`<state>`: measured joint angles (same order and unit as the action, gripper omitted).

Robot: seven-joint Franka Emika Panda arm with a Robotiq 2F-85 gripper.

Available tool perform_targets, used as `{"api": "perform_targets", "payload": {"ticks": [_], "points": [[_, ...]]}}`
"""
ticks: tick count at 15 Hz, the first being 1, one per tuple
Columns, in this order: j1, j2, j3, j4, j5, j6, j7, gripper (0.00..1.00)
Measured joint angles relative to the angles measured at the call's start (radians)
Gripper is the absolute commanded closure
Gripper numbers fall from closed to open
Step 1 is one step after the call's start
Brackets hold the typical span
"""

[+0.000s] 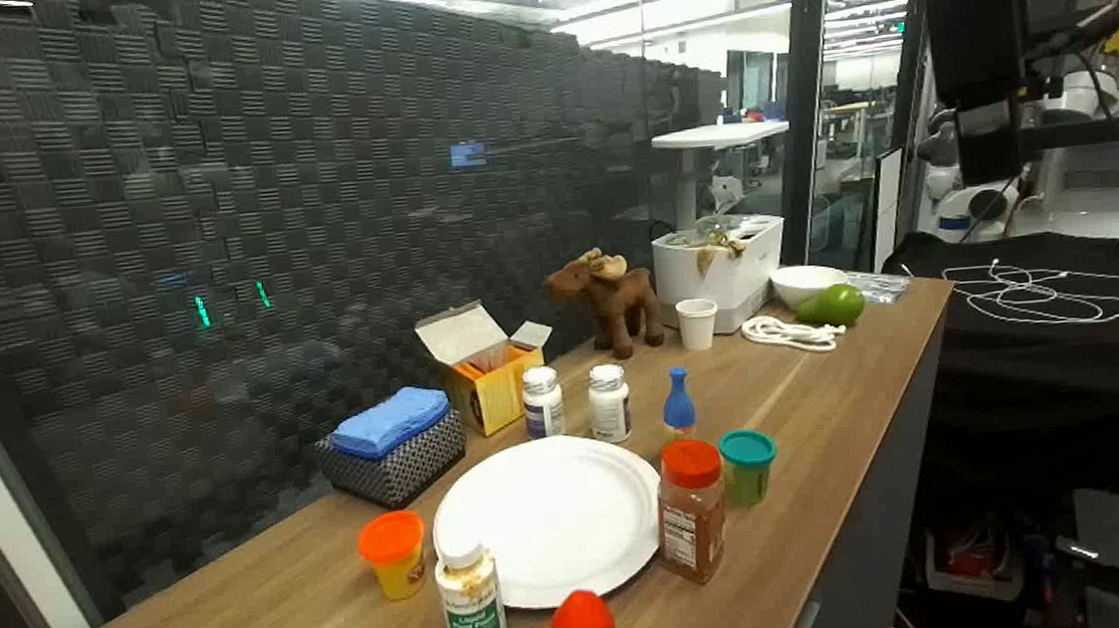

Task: Put all the bottles and the orange plushie surrounding the white plate on the white plate

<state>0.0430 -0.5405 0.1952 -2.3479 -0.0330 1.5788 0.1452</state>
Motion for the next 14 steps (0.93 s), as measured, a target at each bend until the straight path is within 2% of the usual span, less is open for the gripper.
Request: {"api": "perform_targets", "payload": {"ticks": [14], "points": [[0.0, -0.007, 0.0, 0.011, 0.0, 0.0, 0.0, 0.0]]}}
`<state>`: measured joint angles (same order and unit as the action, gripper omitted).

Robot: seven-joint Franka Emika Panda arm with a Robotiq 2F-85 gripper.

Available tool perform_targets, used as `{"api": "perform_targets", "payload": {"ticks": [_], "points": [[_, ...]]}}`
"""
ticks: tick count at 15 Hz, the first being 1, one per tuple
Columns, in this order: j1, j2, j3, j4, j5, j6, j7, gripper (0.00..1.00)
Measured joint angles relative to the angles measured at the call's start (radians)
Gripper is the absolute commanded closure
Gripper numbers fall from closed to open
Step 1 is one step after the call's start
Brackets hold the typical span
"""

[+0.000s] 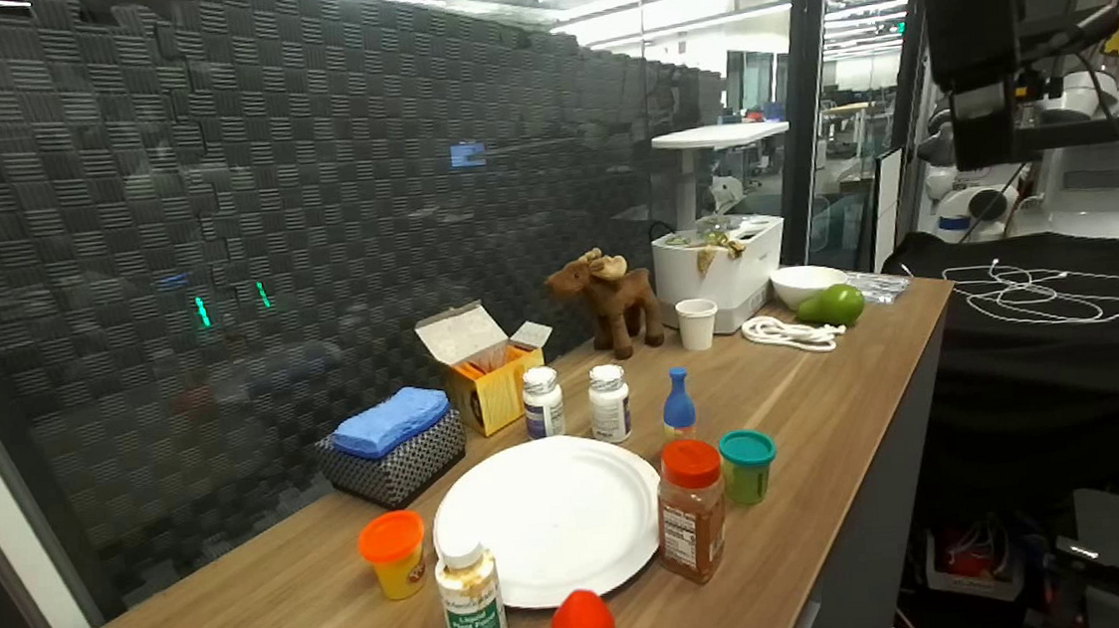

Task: Put all the bottles and the orange plushie surrounding the white plate on the white plate

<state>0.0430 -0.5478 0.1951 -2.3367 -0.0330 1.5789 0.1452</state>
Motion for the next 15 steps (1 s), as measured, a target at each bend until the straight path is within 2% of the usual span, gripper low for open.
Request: {"api": "perform_targets", "payload": {"ticks": [6, 10, 15], "points": [[0.002, 0.009, -0.003, -0.004, 0.003, 0.02, 0.001, 0.0], [0.022, 0.078, 0.001, 0.005, 0.029, 0.207, 0.021, 0.0], [0.062, 0.272, 0.043, 0.055, 0.018, 0.426, 0.059, 0.0]]}}
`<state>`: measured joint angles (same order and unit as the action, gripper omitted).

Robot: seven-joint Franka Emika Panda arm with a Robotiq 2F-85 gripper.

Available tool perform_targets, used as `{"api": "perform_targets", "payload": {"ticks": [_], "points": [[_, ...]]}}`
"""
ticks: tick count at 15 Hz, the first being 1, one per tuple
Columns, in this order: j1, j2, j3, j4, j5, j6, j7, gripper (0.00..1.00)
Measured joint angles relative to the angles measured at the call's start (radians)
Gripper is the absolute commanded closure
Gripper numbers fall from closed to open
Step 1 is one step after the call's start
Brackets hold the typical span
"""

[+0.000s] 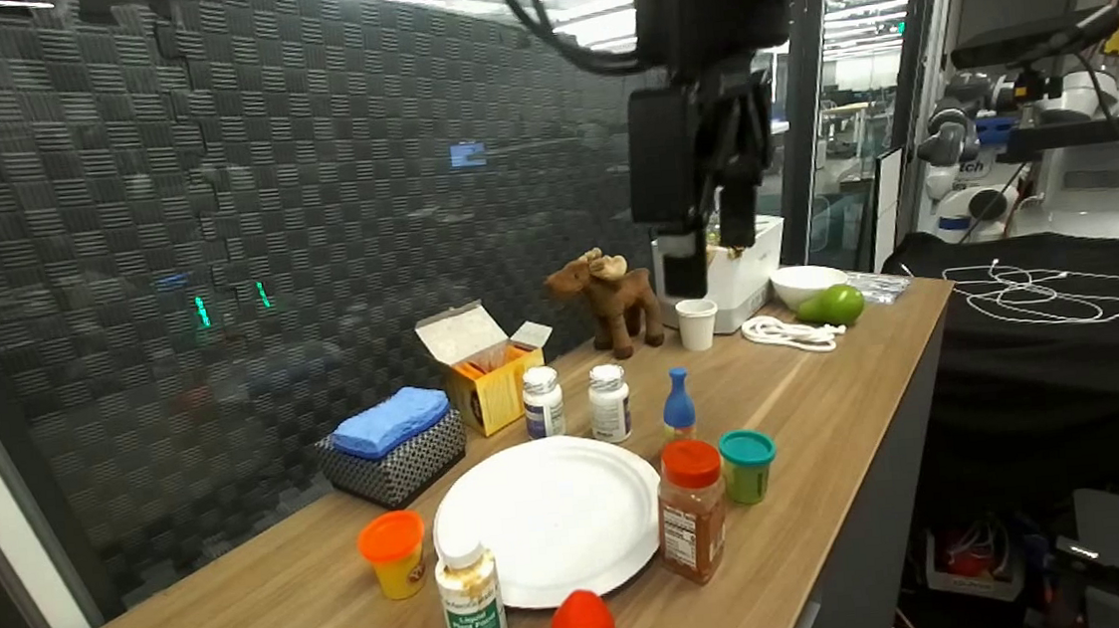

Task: Put all the bottles and the orange plushie surrounding the white plate on the white plate

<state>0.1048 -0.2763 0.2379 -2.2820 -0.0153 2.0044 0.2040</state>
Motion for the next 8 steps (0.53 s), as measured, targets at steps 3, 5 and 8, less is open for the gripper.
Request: {"api": "perform_targets", "payload": {"ticks": [3, 5, 8], "points": [[0.016, 0.132, 0.017, 0.034, -0.055, 0.104, 0.021, 0.0], [0.02, 0.217, 0.017, 0.063, -0.115, 0.157, 0.043, 0.0], [0.021, 0.337, 0.002, 0.125, -0.187, 0.234, 0.077, 0.0]]}}
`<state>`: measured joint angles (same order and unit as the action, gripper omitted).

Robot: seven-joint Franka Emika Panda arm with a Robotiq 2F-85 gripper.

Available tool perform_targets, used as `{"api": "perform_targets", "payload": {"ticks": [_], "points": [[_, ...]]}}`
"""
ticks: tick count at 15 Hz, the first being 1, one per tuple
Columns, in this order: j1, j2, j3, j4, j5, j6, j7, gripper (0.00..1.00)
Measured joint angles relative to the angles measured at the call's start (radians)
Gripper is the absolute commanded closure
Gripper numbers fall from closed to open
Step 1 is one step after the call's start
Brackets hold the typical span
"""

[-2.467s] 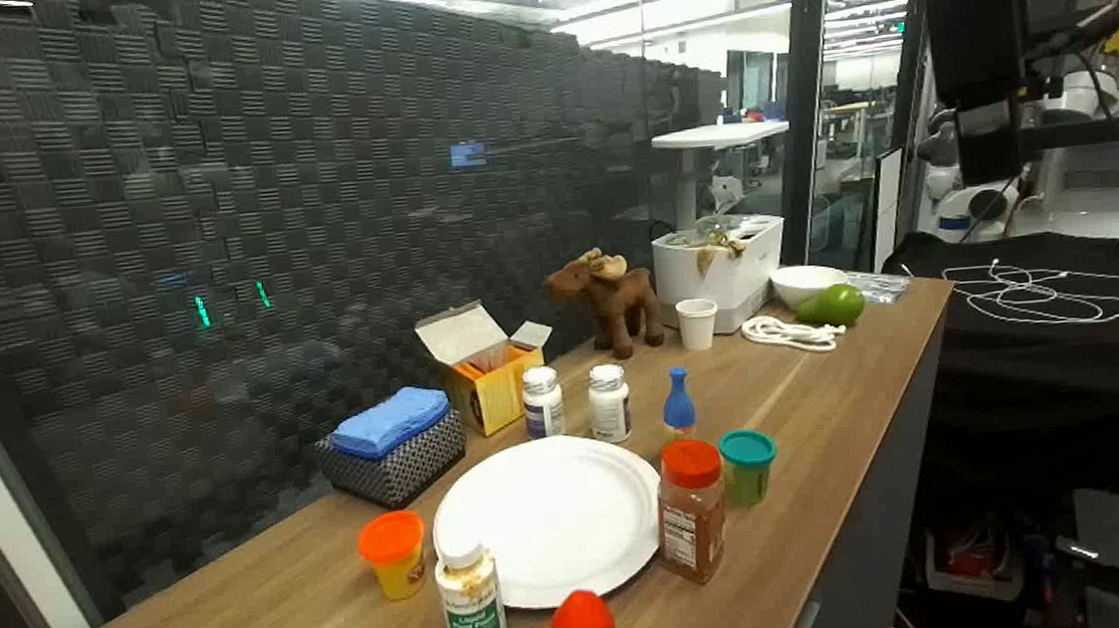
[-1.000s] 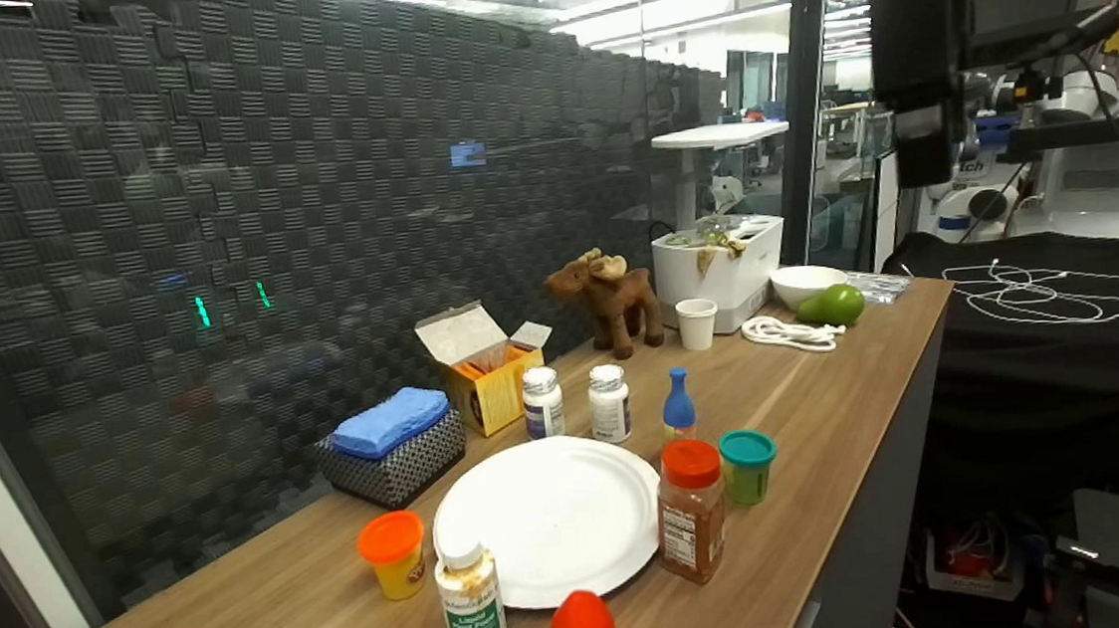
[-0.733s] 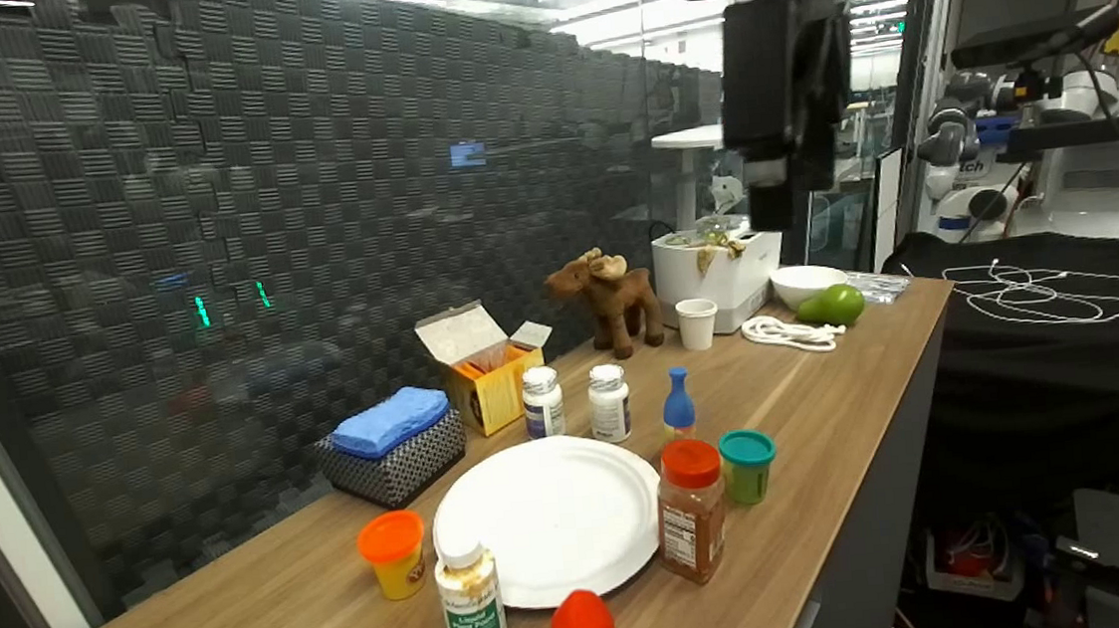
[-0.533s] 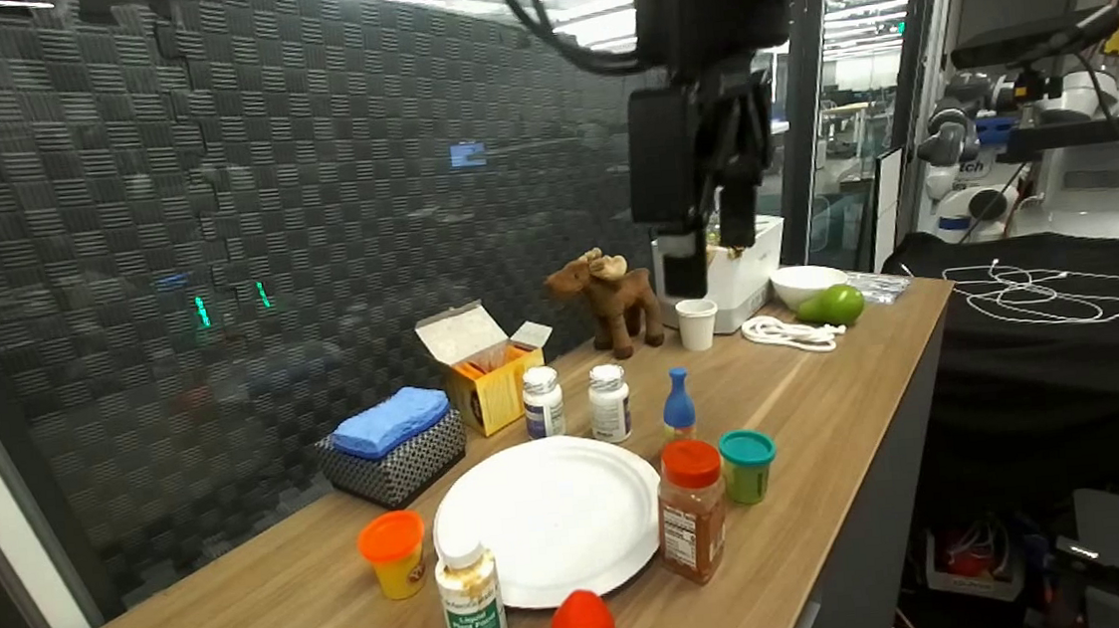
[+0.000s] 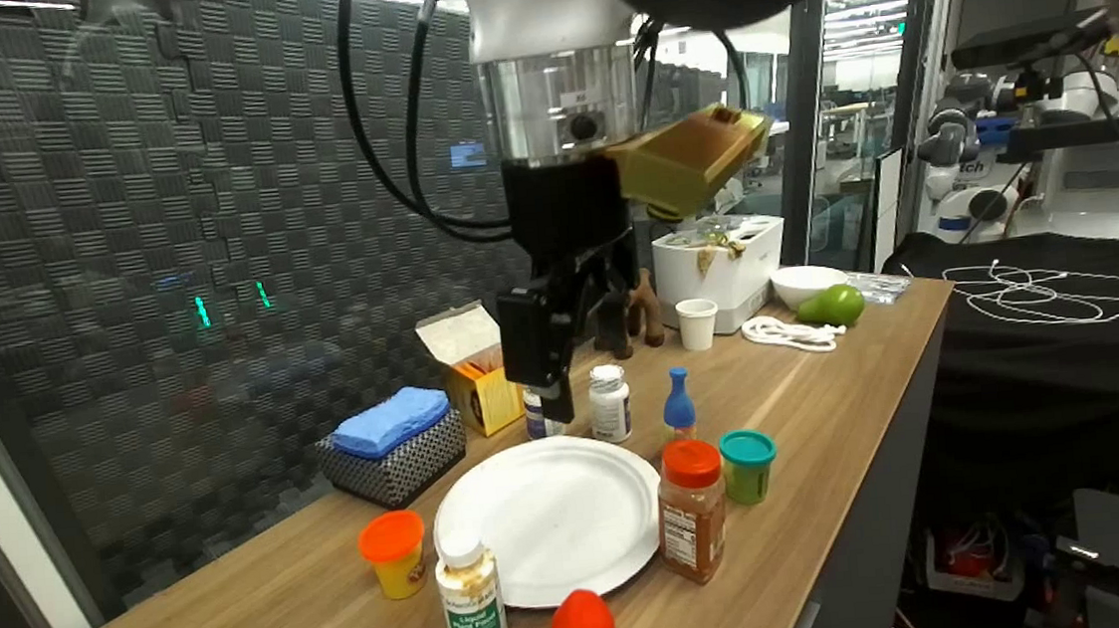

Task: Put all the bottles and the orange plushie surrounding the white plate on the white plate

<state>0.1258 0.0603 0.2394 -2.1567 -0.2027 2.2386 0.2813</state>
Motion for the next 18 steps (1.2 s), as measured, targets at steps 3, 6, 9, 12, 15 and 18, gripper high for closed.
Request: {"api": "perform_targets", "payload": {"ticks": [3, 6, 9, 12, 15, 18], "points": [[0.005, 0.115, -0.034, 0.09, -0.04, 0.038, 0.019, 0.0], [0.016, 0.224, -0.081, 0.203, -0.048, 0.044, 0.02, 0.0], [0.031, 0.315, -0.129, 0.308, -0.048, 0.044, 0.02, 0.0], [0.04, 0.385, -0.169, 0.399, -0.048, 0.044, 0.02, 0.0], [0.044, 0.426, -0.202, 0.462, -0.048, 0.043, 0.02, 0.0], [0.044, 0.439, -0.229, 0.488, -0.048, 0.029, 0.02, 0.0]]}}
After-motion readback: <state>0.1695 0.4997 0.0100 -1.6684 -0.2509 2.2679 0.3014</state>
